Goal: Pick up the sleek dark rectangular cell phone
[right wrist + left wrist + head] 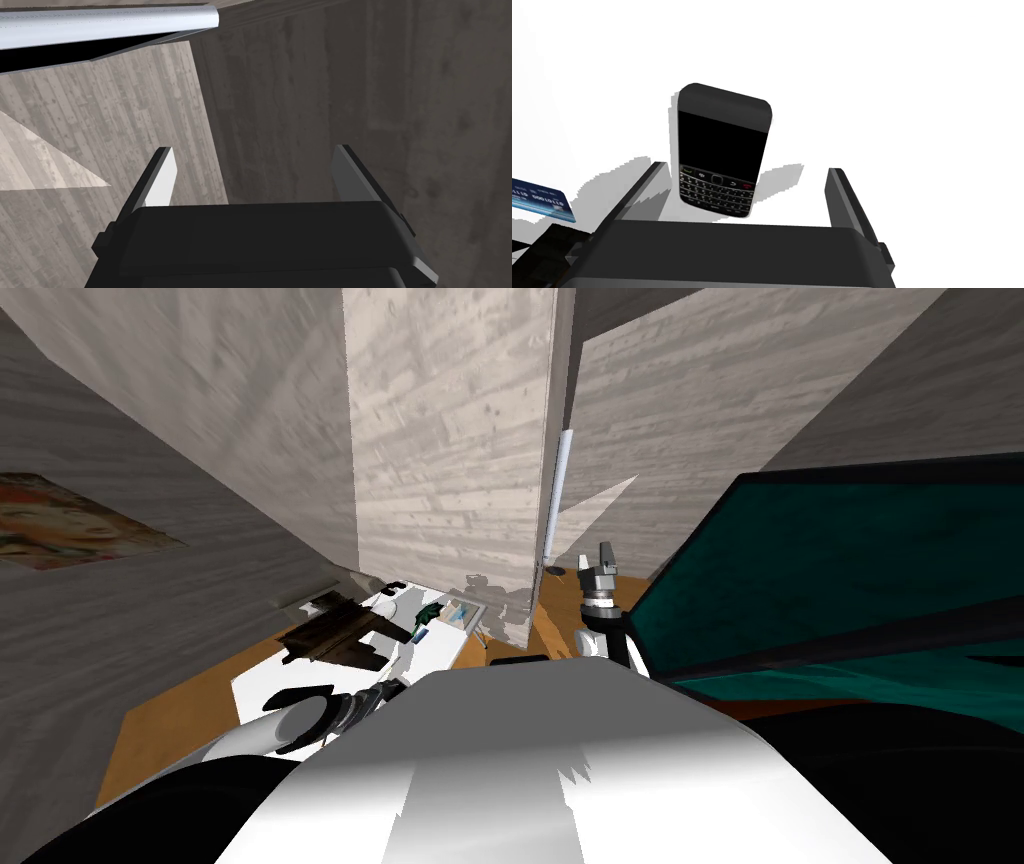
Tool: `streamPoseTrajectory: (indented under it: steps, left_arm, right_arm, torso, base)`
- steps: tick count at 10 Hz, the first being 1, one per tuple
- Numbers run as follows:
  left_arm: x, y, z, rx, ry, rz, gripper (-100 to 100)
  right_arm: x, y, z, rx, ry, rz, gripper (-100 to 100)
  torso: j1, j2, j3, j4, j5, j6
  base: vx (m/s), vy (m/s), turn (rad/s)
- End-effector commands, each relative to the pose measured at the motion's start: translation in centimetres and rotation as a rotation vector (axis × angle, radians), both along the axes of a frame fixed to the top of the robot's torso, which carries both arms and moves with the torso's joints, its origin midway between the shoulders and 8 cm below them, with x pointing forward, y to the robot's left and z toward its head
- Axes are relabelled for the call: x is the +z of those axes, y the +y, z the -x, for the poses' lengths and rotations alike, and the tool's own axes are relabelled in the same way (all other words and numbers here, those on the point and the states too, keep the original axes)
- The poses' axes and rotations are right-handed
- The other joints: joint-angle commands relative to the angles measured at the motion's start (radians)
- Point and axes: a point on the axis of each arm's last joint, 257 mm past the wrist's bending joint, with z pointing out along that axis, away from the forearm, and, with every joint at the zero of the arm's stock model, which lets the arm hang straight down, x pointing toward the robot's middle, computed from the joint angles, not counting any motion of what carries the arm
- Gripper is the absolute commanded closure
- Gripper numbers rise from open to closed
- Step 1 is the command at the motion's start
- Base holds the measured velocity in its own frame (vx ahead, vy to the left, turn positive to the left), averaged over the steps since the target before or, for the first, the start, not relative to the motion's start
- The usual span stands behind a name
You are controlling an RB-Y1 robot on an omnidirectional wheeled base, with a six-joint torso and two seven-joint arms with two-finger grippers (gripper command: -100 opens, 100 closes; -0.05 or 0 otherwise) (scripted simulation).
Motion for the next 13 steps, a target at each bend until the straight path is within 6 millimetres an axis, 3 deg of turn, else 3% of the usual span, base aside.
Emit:
streamPoseTrajectory:
  steps: [1,2,3,4,7,8,12,13]
  left_arm:
    - [-0.5,-0.2,2.0,-0.001,0.054,0.009,-100]
    - [-0.2,-0.1,1.1,-0.001,0.033,0.005,-100]
    - [-0.2,-0.1,1.2,-0.002,0.037,0.006,0]
    - [-1.3,-0.4,1.8,0.009,0.034,0.007,-100]
    - [-2.1,-0.5,2.2,0.016,0.034,0.009,-100]
    - [-2.2,-0.5,2.3,0.016,0.033,0.009,100]
    - [-2.1,-0.5,2.3,0.015,0.034,0.009,100]
    - [-2.1,-0.5,2.3,0.016,0.034,0.009,0]
  right_arm:
    - [0.0,0.0,0.0,0.0,0.0,0.0,0]
    - [0.0,0.0,0.0,0.0,0.0,0.0,0]
    - [0.0,0.0,0.0,0.0,0.0,0.0,0]
    - [0.0,0.0,0.0,0.0,0.0,0.0,0]
    - [0.0,0.0,0.0,0.0,0.0,0.0,0]
    - [0.0,0.0,0.0,0.0,0.0,0.0,0]
    - [0.0,0.0,0.0,0.0,0.0,0.0,0]
    - [0.0,0.0,0.0,0.0,0.0,0.0,0]
  torso:
    - [0.0,0.0,0.0,0.0,0.0,0.0]
    - [0.001,0.003,0.001,0.0,0.0,0.0]
    - [0.001,0.008,0.004,0.002,0.0,-0.001]
    - [0.001,0.011,0.007,0.003,0.0,-0.001]
    - [0.003,0.014,0.008,0.003,0.001,-0.001]
    - [0.002,0.014,0.008,0.003,0.0,-0.001]
    - [0.001,0.014,0.008,0.004,0.0,-0.001]
    - [0.001,0.014,0.008,0.003,0.0,-0.001]
  base:
    - [0.141,-0.005,-0.169]
    - [0.053,0.002,-0.034]
    - [0.013,0.0,0.005]
    - [0.006,0.016,-0.086]
    - [0.0,0.028,-0.047]
    - [-0.002,0.004,0.01]
    - [0.0,0.0,-0.003]
    - [0.0,0.0,0.0]
